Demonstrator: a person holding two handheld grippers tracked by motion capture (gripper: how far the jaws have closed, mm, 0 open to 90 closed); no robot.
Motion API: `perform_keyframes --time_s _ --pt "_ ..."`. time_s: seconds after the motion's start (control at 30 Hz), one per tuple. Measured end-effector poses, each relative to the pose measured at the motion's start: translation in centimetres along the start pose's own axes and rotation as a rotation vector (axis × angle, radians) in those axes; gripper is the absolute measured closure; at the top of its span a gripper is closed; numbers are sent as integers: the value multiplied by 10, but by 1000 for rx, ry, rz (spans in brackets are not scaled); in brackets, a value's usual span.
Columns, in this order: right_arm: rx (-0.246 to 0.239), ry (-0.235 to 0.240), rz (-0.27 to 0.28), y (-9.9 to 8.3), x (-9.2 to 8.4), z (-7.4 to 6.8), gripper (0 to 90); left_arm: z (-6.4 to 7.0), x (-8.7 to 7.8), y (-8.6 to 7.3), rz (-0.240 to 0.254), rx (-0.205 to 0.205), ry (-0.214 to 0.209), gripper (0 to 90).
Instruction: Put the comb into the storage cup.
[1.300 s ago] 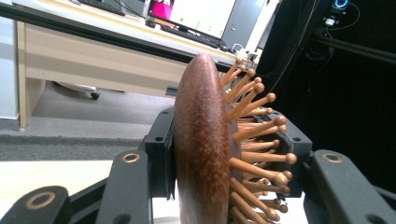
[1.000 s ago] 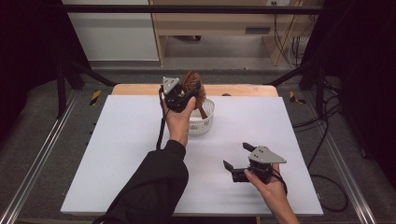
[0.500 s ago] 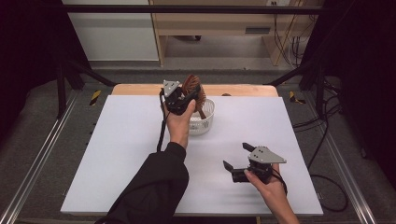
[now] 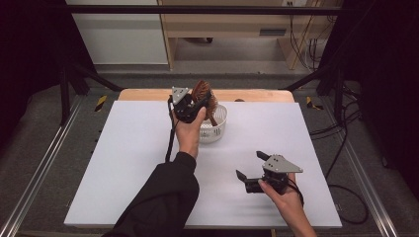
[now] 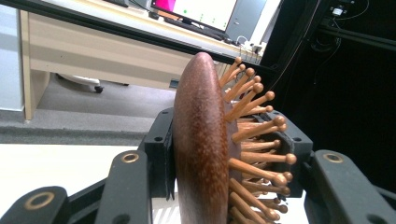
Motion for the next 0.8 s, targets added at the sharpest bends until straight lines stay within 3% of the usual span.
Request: perform_keyframes --time_s 0.67,0.8 --pt "-6 8 -8 -1 1 -3 41 -16 -7 -5 -20 -11 -11 491" --pt "-5 8 -9 -2 2 -2 41 -17 -8 -6 -23 2 -18 483"
Point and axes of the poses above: each handheld gripper's, and its own axes: x roughly forward along the jaws, y roughly out of its top, z roughly to its right, the point moved 10 cm from there along x, roughly forward along the jaws, and after that the axes turned 10 degrees about x, right-handed, at the moved point
